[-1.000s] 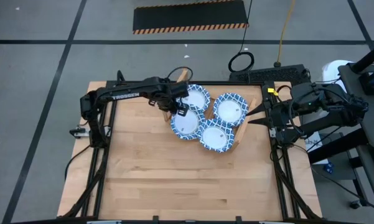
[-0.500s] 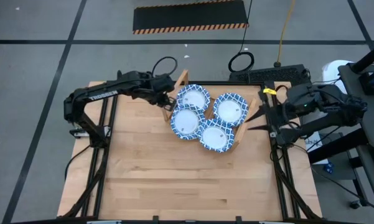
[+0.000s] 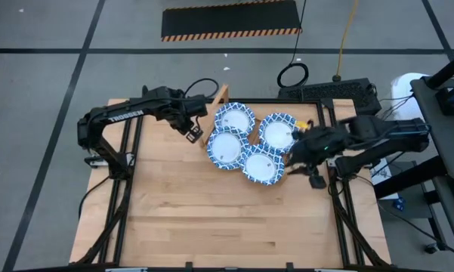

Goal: Place and stack bowls onto a shelf
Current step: Adjust the shelf in the center

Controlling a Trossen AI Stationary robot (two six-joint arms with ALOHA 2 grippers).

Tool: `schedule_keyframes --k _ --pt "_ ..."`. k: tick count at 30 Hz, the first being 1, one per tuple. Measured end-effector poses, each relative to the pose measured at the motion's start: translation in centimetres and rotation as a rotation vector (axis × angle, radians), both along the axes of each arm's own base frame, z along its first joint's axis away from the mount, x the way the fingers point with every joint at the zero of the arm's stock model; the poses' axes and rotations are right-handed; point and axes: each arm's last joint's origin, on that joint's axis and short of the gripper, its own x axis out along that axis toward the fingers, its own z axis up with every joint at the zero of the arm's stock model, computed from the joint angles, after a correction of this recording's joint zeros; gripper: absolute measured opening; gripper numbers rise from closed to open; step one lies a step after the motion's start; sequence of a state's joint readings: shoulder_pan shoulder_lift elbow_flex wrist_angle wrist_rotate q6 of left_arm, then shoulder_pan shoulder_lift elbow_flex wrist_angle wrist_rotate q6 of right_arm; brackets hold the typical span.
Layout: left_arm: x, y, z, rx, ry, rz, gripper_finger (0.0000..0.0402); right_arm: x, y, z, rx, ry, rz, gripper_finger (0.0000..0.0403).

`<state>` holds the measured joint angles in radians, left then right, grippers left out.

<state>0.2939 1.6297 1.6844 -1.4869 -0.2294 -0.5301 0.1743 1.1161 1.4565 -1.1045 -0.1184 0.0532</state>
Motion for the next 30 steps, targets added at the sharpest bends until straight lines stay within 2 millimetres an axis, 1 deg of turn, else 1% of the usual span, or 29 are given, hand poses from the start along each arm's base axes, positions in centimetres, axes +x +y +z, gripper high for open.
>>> schedule_keyframes --k 2,3,7,10,13,15,19,21,23,27,30 --pt "0.0 0.0 -0.1 0.0 0.016 -0.029 0.0085 0.5 0.3 -0.9 0.01 0.021 0.017 0.0092" --pt "-0.1 0.0 -0.1 0.004 0.025 -0.047 0.0085 0.8 0.4 -1.1 0.016 0.011 0.017 0.0083" --pt "-0.2 0.0 -0.1 0.007 0.049 -0.101 0.0081 2.0 0.7 -1.0 0.034 -0.061 0.016 0.004" --pt "-0.5 0.2 -0.1 0.002 0.082 -0.141 0.0061 2.4 0.8 -1.0 0.035 -0.073 0.013 0.0008" --pt "-0.6 0.4 -0.1 -0.004 0.087 -0.144 0.0027 3.0 1.0 -1.6 0.067 -0.043 -0.021 0.0005" --pt "-0.6 0.5 -0.1 -0.007 0.087 -0.142 0.0008 3.5 1.1 -2.5 0.086 -0.012 -0.05 0.0002" --pt "-0.6 0.4 -0.4 -0.034 0.09 -0.166 0.0005 4.1 1.6 -5.3 0.123 0.053 -0.09 0.0001" --pt "-0.6 0.2 -1.3 -0.075 0.109 -0.178 0.0004 4.3 1.8 -6.9 0.146 0.075 -0.114 0.0001" --pt "-0.8 0.0 -2.6 -0.112 0.149 -0.179 0.0004 4.4 2.2 -8.2 0.171 0.093 -0.128 0.0001" --pt "-1.4 -0.4 -5.6 -0.163 0.255 -0.168 0.0003 4.5 2.8 -9.6 0.208 0.077 -0.138 0.0" --pt "-1.5 -1.0 -7.8 -0.215 0.267 -0.17 0.0003 4.3 3.1 -10.5 0.221 0.109 -0.156 0.0"
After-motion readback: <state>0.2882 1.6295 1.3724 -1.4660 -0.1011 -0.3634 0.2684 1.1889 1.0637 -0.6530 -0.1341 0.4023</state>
